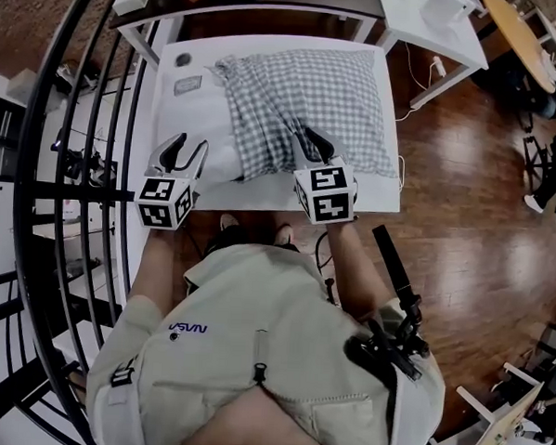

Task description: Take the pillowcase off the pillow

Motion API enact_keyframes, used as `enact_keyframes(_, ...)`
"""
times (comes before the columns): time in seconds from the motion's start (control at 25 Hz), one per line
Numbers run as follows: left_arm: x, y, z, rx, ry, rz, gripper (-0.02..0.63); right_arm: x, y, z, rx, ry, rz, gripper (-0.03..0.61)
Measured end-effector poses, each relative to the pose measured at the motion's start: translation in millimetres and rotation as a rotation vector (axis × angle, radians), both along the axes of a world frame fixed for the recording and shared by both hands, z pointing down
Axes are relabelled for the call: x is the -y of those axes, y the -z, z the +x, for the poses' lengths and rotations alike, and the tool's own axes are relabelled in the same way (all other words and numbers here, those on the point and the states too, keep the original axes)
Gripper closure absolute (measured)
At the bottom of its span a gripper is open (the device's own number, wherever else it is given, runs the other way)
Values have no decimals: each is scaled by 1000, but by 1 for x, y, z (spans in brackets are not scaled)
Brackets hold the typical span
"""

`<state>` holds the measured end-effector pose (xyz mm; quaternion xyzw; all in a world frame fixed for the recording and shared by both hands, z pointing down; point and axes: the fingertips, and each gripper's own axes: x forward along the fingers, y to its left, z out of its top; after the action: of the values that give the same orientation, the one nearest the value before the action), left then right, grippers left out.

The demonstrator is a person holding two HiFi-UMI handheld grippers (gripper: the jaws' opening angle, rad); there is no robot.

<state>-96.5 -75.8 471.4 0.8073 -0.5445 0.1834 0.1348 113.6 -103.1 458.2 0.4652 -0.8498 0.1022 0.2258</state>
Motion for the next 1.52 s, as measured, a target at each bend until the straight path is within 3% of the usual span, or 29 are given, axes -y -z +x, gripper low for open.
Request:
enact_keyframes(0.2, 51, -3, -9, 14, -50, -13, 387, 41, 21, -32, -26, -4, 23, 480)
enact_keyframes(0.44, 108, -10, -22, -24, -97, -29, 364, 96, 36, -59, -97, -42, 34, 476)
enact_keyframes(0.72, 138, -43, -4, -8, -140, -120, 321, 145, -3, -96, -186, 40, -93, 410)
enact_keyframes(0.8, 133, -53, 6, 21, -161, -159, 348, 147, -26, -103, -234, 88, -156, 388)
enact_keyframes(0.88, 125, -57, 16, 57, -192, -166, 458, 146, -41, -106, -310, 146, -168, 393)
enact_keyframes(0.96, 118, -53, 21, 79, -209, -145, 579, 146, -48, -108, -362, 179, -148, 467)
enact_keyframes(1.0, 114, -47, 20, 79, -206, -128, 592, 147, -47, -108, -370, 180, -133, 539)
enact_keyframes(1.04, 112, -40, 17, 74, -195, -106, 594, 150, -43, -107, -368, 174, -116, 567)
enact_keyframes(1.16, 107, -9, 0, 47, -136, -12, 597, 173, -16, -92, -334, 99, -36, 569)
enact_keyframes(1.28, 104, 21, -25, 18, -61, 88, 598, 202, 5, -49, -298, -41, 17, 569)
enact_keyframes(1.52, 90, 37, -67, -86, 34, 113, 598, 215, -13, 54, -277, -239, -50, 569)
